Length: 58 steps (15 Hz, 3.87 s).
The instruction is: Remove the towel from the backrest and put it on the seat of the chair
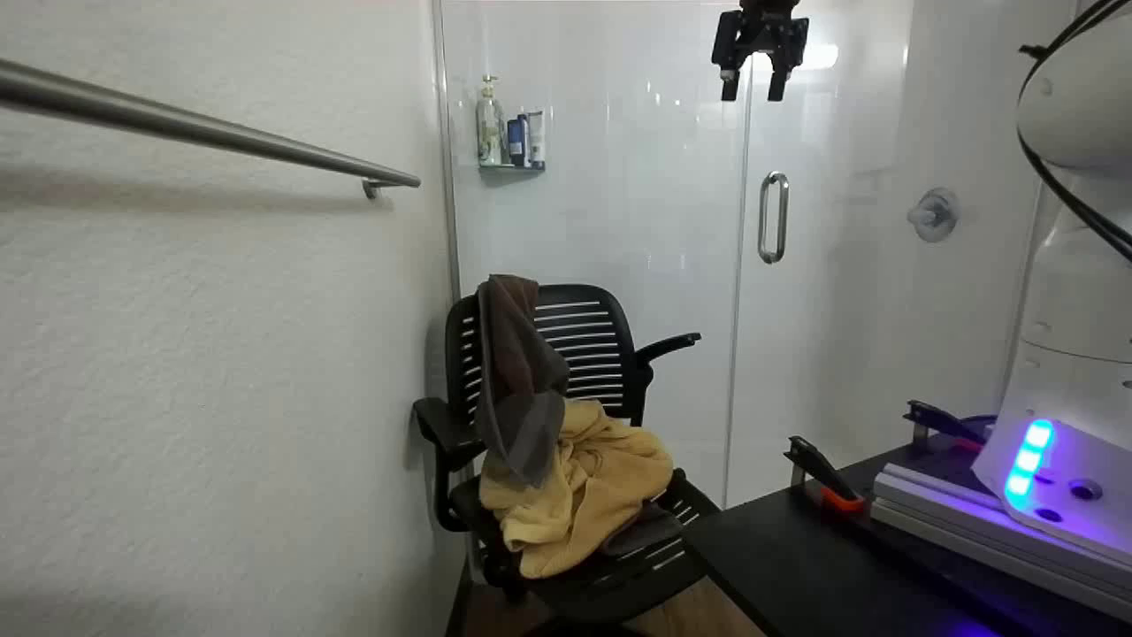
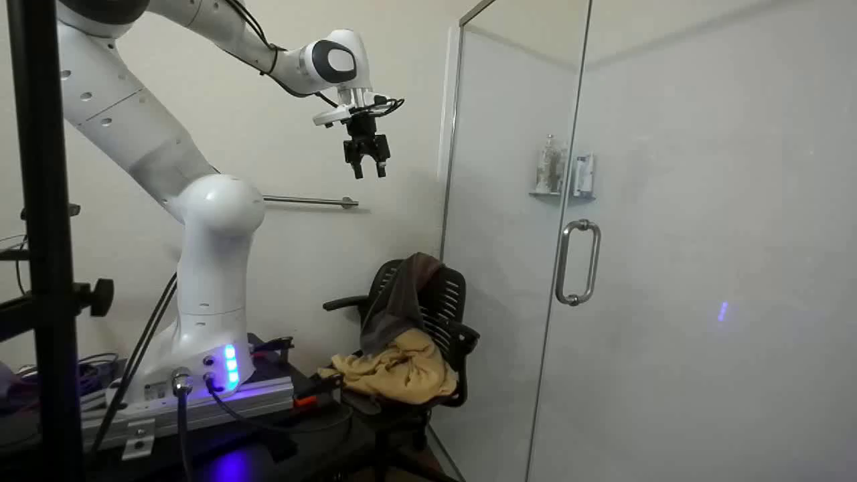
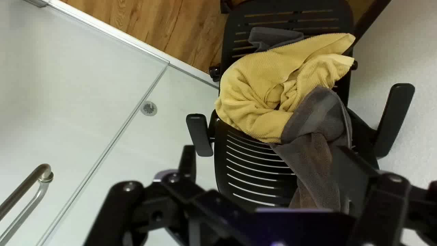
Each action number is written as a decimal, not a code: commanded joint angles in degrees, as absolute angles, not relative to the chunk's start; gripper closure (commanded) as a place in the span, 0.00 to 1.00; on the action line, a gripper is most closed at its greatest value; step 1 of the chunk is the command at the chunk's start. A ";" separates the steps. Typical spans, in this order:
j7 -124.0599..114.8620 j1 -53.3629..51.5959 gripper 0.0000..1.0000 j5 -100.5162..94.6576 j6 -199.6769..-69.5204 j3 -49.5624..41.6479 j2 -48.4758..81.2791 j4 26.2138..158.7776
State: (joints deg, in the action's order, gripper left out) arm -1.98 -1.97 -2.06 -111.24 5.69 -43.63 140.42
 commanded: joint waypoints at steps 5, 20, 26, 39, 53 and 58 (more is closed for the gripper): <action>-2.24 -2.41 0.00 -2.34 -111.12 5.38 -43.55 140.30; 9.41 -5.42 0.00 -0.74 -125.98 1.75 -10.96 129.03; 9.39 -5.43 0.00 -0.70 -125.86 1.93 -9.53 127.41; 27.67 -5.44 0.00 5.32 -128.56 8.24 22.98 97.54; 46.07 -0.19 0.00 14.30 -117.91 16.08 44.58 70.13; 47.44 -3.83 0.00 11.00 -103.94 15.21 55.47 54.79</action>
